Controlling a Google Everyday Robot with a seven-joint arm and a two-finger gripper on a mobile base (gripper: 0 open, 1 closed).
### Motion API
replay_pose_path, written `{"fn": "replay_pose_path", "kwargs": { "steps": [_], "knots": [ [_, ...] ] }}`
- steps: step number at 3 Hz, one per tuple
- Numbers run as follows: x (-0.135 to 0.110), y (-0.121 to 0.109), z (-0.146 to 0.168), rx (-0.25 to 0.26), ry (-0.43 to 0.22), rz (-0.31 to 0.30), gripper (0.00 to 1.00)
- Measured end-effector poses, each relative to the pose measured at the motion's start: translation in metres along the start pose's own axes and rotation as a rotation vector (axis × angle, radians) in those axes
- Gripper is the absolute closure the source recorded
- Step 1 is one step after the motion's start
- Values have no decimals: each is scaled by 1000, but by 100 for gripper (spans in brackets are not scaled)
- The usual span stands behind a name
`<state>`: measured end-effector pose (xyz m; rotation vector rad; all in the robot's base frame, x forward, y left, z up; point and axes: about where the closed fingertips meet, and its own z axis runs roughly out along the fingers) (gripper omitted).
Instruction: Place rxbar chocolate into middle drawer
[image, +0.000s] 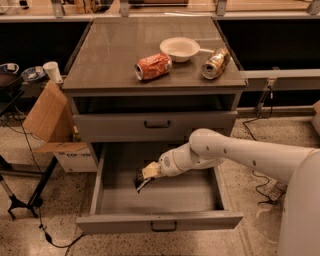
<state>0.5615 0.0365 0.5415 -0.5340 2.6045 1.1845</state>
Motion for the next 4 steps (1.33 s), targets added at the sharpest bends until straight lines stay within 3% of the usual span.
{"fn": "replay_pose_path", "kwargs": {
  "steps": [1, 3, 4],
  "knots": [
    [12, 1, 19, -35, 29, 20, 81],
    [38, 4, 45, -84, 42, 133, 35],
    [52, 8, 55, -101, 49, 158, 11]
  ]
}}
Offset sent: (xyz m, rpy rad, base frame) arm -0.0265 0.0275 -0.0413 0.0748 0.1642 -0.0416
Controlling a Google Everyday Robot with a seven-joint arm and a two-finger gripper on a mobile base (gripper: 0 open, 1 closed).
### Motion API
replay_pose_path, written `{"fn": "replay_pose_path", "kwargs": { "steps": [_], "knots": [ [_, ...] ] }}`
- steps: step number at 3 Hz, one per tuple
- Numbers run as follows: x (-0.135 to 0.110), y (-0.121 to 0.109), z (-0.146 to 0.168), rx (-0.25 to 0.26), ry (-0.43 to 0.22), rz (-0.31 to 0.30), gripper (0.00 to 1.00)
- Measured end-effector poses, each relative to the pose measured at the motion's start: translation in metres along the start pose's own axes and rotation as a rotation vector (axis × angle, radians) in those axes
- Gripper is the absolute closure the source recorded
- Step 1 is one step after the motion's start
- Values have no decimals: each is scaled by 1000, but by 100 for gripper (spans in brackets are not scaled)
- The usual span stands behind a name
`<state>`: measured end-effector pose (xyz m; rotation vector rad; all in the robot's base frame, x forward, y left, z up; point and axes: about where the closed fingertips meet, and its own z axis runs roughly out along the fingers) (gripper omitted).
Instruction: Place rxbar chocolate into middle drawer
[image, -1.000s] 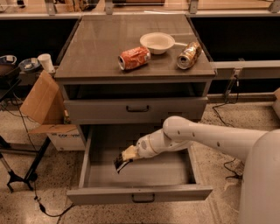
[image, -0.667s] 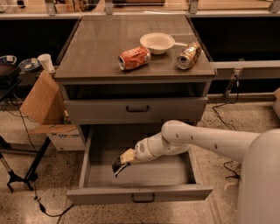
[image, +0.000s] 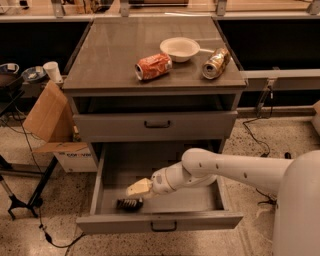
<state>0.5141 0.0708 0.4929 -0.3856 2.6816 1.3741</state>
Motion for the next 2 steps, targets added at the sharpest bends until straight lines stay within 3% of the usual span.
{"fn": "replay_pose_path", "kwargs": {
  "steps": [1, 2],
  "knots": [
    [10, -1, 5, -7, 5, 10, 0],
    [10, -1, 5, -7, 5, 10, 0]
  ]
}}
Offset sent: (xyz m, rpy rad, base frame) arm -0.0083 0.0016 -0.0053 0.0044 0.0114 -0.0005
